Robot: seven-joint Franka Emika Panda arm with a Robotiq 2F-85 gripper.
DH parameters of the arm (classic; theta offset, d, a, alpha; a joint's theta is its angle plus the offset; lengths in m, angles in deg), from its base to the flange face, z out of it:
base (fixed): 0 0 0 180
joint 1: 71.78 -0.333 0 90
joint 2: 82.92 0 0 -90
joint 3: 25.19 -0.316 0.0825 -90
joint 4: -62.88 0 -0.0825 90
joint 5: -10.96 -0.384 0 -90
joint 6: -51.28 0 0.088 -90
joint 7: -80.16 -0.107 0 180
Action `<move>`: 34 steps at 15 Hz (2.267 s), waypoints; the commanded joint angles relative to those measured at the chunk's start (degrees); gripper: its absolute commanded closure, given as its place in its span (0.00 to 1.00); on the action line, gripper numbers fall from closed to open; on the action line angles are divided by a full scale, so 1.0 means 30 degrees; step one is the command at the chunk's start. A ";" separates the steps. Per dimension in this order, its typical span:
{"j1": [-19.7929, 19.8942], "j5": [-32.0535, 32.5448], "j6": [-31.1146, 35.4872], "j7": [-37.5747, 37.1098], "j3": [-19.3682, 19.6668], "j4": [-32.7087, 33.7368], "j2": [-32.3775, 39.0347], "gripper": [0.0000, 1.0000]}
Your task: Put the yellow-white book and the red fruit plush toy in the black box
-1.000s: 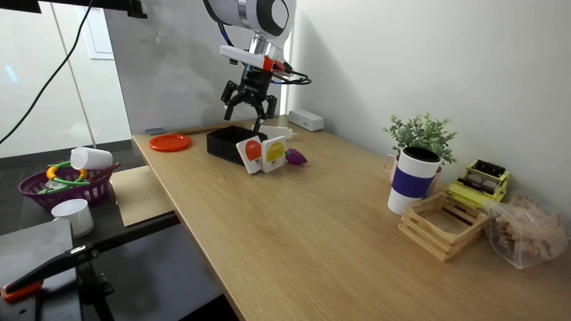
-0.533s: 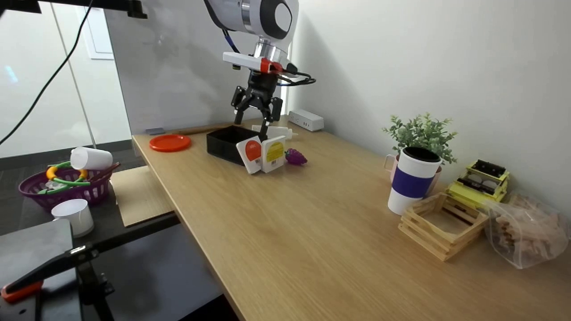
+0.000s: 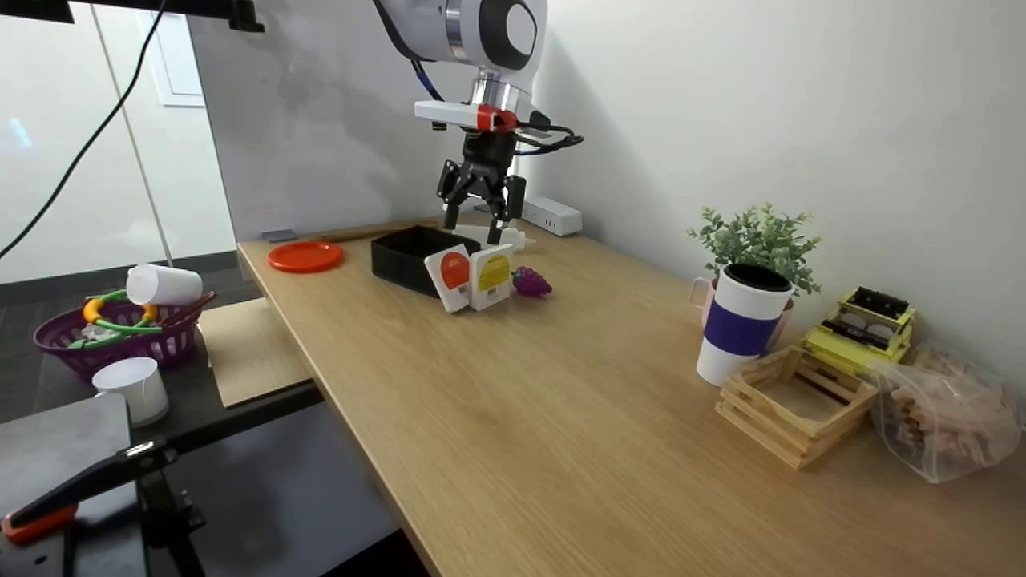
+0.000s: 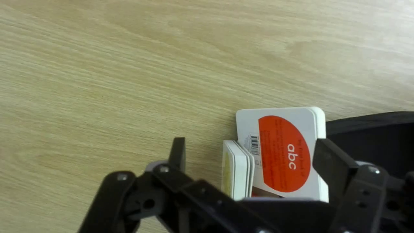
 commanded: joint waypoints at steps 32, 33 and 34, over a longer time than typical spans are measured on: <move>0.0651 -0.0480 0.2414 0.0513 0.0336 0.2107 0.3422 0.25; 0.0620 -0.0476 0.2290 0.0471 0.0334 0.2293 0.3608 0.28; 0.0613 -0.0477 0.2257 0.0457 0.0335 0.2477 0.3787 0.34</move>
